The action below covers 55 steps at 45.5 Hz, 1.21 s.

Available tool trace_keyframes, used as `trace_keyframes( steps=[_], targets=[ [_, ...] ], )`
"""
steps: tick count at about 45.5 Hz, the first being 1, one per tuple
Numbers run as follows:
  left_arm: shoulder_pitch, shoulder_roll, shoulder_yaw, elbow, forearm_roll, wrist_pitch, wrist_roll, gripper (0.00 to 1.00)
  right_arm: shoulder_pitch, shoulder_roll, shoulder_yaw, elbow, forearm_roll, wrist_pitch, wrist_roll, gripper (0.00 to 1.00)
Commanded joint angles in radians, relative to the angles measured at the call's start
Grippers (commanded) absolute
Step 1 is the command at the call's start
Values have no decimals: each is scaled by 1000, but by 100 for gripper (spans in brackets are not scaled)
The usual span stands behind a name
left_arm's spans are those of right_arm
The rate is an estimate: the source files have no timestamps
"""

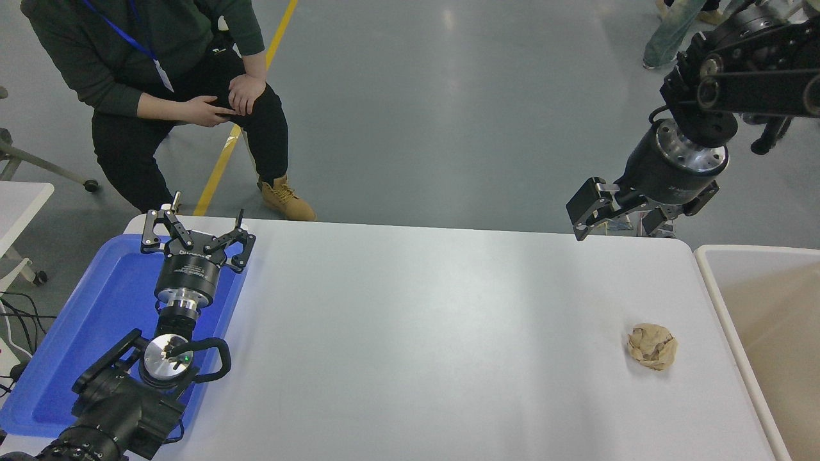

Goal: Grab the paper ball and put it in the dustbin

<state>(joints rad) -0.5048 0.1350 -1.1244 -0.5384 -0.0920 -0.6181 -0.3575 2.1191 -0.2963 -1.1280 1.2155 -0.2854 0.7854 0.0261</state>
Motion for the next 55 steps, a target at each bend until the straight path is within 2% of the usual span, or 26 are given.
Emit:
trace_keyframes(
  steps=[1,24,41,55],
  targets=[
    [0,0,0,0,0,0,0,100,-14,2,-4,-28,12,0,2,100],
    [0,-2,2,0,0,0,0,100,-80,3,-7,-274,14,0,2,100],
    [0,0,2,0,0,0,0,100,-275,-4,-15,-418,-3,0,2,100],
    [0,0,2,0,0,0,0,100,-452,-6,-93,-436,-6,-268,2,100]
  ],
)
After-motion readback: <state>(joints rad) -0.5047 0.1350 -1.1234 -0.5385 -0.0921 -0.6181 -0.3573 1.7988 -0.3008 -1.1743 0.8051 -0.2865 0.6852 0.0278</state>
